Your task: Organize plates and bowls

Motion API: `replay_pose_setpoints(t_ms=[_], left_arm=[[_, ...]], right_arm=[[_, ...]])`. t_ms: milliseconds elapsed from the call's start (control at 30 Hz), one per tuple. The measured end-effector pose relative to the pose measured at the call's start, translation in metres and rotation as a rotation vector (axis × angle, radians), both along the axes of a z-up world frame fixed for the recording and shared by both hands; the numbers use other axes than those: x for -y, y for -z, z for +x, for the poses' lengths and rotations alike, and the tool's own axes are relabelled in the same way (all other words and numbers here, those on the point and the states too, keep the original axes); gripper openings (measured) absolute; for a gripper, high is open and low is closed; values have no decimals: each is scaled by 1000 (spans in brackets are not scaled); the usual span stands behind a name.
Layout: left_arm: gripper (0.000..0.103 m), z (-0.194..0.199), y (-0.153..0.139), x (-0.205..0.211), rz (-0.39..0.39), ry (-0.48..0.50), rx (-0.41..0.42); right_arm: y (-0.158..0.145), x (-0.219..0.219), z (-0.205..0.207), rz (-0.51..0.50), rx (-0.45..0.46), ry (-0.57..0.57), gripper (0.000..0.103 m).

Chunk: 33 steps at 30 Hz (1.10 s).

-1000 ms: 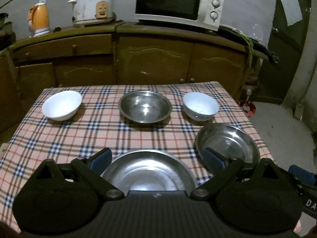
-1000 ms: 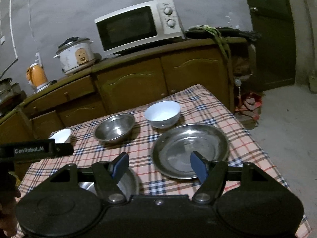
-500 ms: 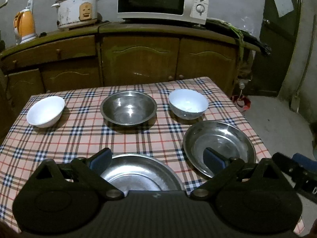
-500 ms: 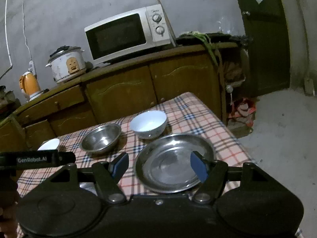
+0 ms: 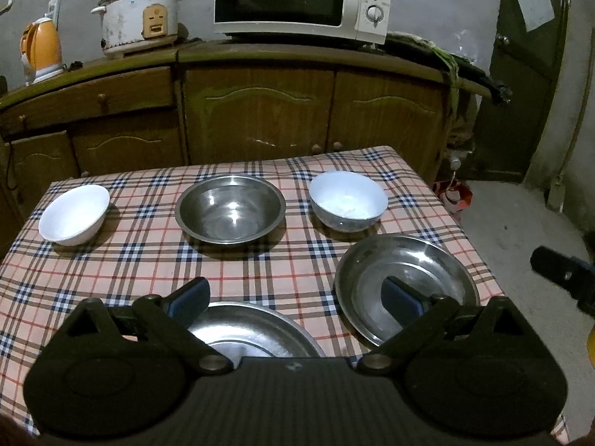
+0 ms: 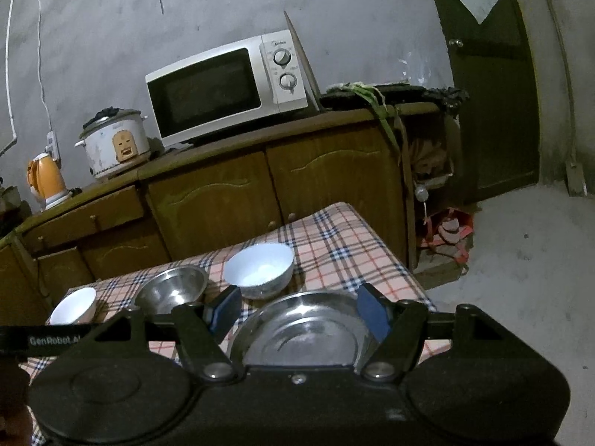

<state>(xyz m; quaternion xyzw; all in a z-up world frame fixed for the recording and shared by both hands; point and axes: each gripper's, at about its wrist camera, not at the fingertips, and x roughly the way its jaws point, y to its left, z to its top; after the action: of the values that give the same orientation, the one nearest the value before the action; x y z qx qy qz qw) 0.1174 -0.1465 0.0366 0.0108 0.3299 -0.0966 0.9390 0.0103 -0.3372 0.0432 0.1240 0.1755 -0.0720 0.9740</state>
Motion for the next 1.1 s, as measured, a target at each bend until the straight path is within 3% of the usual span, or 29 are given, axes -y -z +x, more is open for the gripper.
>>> replay_pose_setpoints(t_ms=[500,1100], left_arm=[[102,17,9,21,21,2,-16],[102,38,32,41,57,0,-66]], right_arm=[[-4,27,30,-31,18,10,90],[31,56,64,-2,-59,-19,91]])
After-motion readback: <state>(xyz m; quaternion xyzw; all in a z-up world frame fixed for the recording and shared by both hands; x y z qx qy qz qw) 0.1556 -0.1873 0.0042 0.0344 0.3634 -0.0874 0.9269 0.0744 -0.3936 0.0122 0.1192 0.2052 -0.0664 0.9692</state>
